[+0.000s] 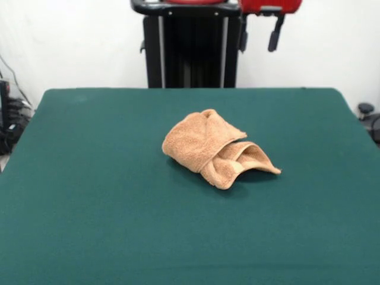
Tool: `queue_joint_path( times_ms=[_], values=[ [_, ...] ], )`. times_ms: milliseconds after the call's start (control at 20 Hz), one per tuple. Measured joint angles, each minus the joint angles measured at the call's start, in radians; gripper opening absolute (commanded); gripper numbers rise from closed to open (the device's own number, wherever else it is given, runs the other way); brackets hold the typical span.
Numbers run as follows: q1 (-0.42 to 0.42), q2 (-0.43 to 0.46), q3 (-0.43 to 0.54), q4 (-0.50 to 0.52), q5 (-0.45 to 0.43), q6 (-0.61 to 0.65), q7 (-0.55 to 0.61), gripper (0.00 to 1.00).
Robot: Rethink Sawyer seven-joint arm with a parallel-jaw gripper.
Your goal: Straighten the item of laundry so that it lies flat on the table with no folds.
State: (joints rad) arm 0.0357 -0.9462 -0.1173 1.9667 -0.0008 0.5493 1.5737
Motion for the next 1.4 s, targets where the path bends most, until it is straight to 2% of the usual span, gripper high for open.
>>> queue_joint_path(
  times_ms=[450,750,1400],
  values=[
    [0.042,0.059,-0.066,-0.101,0.0,0.0,0.001,1.0],
    [0.096,0.119,-0.145,-0.182,0.001,0.009,0.015,1.0],
    [0.198,0.268,-0.285,-0.324,0.024,0.023,0.147,1.0]
  ],
)
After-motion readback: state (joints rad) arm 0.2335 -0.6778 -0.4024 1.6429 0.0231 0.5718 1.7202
